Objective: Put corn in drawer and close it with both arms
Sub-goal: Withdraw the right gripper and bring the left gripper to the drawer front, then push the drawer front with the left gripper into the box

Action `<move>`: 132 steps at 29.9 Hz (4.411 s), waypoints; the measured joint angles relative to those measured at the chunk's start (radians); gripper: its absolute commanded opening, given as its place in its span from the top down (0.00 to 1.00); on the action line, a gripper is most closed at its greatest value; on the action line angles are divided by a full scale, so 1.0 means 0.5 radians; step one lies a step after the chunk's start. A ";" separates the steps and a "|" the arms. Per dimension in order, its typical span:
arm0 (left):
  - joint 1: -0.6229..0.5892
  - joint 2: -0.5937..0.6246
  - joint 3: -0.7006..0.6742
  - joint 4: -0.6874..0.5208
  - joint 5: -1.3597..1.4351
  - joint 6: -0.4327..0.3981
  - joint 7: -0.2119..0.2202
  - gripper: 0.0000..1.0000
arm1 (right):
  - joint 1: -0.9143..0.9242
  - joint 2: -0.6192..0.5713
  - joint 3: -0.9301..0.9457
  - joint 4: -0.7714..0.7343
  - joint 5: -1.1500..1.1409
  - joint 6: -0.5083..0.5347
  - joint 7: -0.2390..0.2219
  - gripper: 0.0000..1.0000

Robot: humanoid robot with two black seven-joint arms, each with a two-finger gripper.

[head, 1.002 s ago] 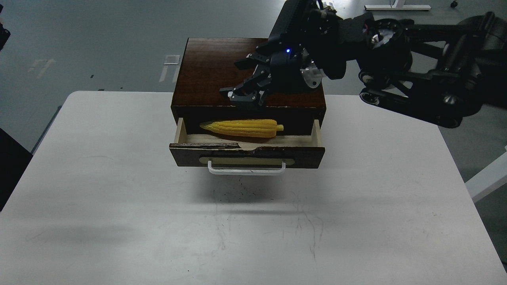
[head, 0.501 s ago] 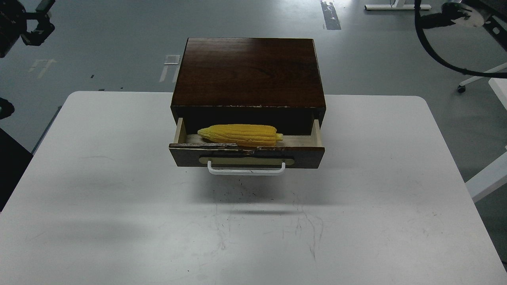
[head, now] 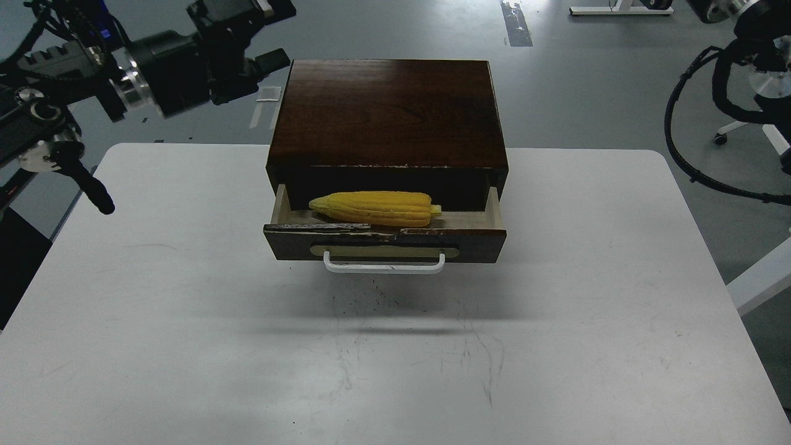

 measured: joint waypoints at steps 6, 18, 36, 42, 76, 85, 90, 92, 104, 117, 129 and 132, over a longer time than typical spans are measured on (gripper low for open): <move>0.015 0.061 0.000 -0.444 0.431 0.000 -0.003 0.34 | -0.340 -0.010 0.286 -0.014 0.057 0.037 -0.017 0.00; 0.034 -0.021 0.024 -0.789 0.961 0.000 -0.009 1.00 | -0.451 -0.023 0.337 -0.038 0.060 0.121 -0.007 0.00; -0.042 -0.072 0.545 -0.925 1.904 0.000 -0.002 1.00 | -0.569 -0.009 0.341 -0.111 0.061 0.272 -0.004 0.00; -0.074 -0.104 0.641 -0.898 2.252 0.000 -0.002 1.00 | -0.597 0.008 0.332 -0.127 0.062 0.277 0.000 0.00; -0.028 -0.129 0.650 -0.698 2.533 0.000 0.034 1.00 | -0.596 0.004 0.369 -0.129 0.062 0.273 0.001 0.00; -0.077 -0.155 0.648 -0.612 2.533 0.000 0.037 1.00 | -0.596 0.001 0.367 -0.128 0.062 0.275 0.001 0.00; -0.077 -0.162 0.648 -0.579 2.533 0.000 0.044 1.00 | -0.596 -0.004 0.367 -0.128 0.062 0.275 0.001 0.00; -0.077 -0.180 0.648 -0.535 2.533 0.000 0.052 1.00 | -0.596 -0.004 0.366 -0.128 0.062 0.275 0.001 0.00; -0.082 -0.232 0.650 -0.400 2.533 0.001 0.061 1.00 | -0.596 -0.011 0.366 -0.128 0.061 0.275 0.000 0.00; -0.081 -0.254 0.650 -0.256 2.536 -0.003 0.086 1.00 | -0.601 -0.016 0.366 -0.119 0.062 0.275 0.000 0.00; -0.088 -0.256 0.642 -0.239 2.533 0.000 0.089 1.00 | -0.600 -0.039 0.363 -0.134 0.059 0.278 0.000 0.00; -0.100 -0.259 0.634 -0.239 2.533 0.000 0.089 1.00 | -0.599 -0.052 0.363 -0.134 0.060 0.279 0.001 0.00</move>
